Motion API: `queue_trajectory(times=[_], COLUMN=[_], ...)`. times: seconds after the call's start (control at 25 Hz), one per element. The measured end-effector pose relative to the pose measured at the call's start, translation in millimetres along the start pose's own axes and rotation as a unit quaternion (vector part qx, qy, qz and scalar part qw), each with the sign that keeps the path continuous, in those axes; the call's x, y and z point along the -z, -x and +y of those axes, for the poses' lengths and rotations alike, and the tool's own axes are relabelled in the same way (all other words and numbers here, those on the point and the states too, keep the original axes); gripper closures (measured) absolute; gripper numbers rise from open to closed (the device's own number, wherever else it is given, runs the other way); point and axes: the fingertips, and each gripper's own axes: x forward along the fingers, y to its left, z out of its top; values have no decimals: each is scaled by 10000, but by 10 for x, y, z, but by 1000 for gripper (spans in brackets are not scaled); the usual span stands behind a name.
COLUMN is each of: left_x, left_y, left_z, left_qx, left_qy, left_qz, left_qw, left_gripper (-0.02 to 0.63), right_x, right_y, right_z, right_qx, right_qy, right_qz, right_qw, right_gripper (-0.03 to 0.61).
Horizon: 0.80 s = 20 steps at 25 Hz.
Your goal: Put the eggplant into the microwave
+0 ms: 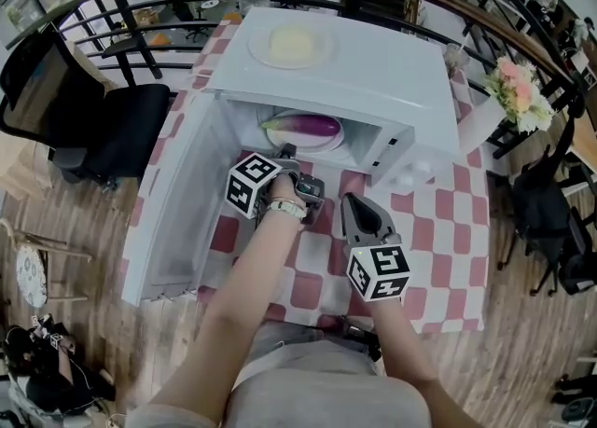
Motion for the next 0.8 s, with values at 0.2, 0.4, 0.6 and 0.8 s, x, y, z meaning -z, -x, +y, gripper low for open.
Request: queue_trajectory(times=[0.2,0.4,0.6,0.8], left_x=[31,141,141,104], left_y=[41,22,-34,-114], left_z=[32,98,128,123], left_qx=[-297,-420,-471,-686], left_qy=[44,20,90,112], left_qz=[-31,111,75,77], left_qw=[9995,9991,9988,9976], left_gripper=[531,468,445,439], right_x=[-9,-27,-39,-73], right_y=[-4,2,15,18], right_z=[9,-68,-89,-122], right_qx=[-38,12,33,47], right_qy=[-59,-157,-209,-274], right_qz=[71,143,203,310], right_qw=[10000,9998,9996,9991], right_gripper=[554,554,554,554])
